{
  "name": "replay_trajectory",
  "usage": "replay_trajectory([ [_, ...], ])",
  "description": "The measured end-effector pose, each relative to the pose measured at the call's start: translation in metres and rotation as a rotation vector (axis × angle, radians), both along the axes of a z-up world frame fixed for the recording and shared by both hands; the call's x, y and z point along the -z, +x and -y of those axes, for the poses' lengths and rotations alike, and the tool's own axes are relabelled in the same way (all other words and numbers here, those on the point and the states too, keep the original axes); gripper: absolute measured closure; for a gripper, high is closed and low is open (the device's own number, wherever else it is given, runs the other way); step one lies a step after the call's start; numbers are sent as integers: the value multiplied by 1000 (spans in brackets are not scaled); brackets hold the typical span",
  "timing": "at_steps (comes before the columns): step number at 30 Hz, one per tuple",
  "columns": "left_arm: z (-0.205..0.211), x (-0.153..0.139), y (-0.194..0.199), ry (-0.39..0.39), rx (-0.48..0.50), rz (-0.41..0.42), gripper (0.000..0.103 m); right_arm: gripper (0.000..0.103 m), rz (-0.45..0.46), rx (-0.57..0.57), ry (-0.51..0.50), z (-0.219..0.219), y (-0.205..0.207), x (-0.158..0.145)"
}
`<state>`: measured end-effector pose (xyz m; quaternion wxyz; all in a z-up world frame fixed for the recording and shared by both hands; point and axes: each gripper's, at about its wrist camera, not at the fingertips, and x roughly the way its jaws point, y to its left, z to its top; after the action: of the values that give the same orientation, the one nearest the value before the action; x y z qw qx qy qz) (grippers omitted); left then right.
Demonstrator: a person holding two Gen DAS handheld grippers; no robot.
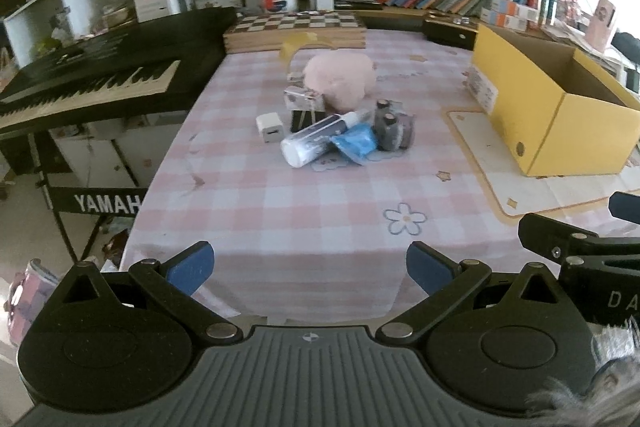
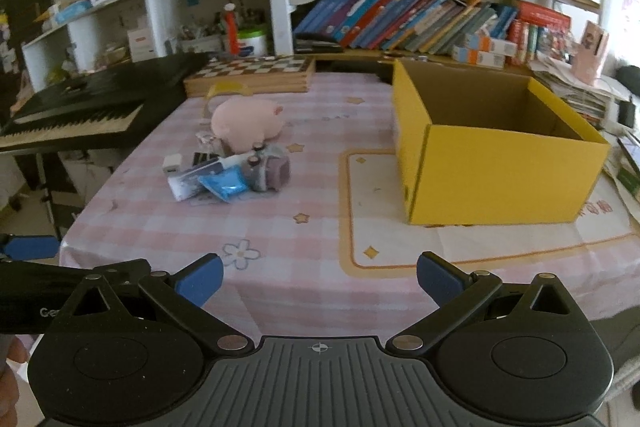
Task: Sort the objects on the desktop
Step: 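Move both tools toward the cluster of small objects beside the pink pig, then grasp the toy truck with the right tool while the left tool grasps the white spray bottle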
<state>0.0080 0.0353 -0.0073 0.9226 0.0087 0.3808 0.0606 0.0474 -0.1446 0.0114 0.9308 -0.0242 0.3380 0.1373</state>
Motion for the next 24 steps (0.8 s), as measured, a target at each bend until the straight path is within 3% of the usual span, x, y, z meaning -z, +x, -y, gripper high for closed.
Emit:
replay_trajectory([
  [11, -13, 3, 12, -4, -94, 0, 0, 0, 9, -94, -12, -19, 24, 1],
  [16, -23, 6, 28, -55, -139, -15, 0, 0, -8, -150, -19, -26, 44, 5],
  [24, -35, 10, 64, -71, -191, -9, 0, 1, -25, -222, -24, -36, 88, 10],
])
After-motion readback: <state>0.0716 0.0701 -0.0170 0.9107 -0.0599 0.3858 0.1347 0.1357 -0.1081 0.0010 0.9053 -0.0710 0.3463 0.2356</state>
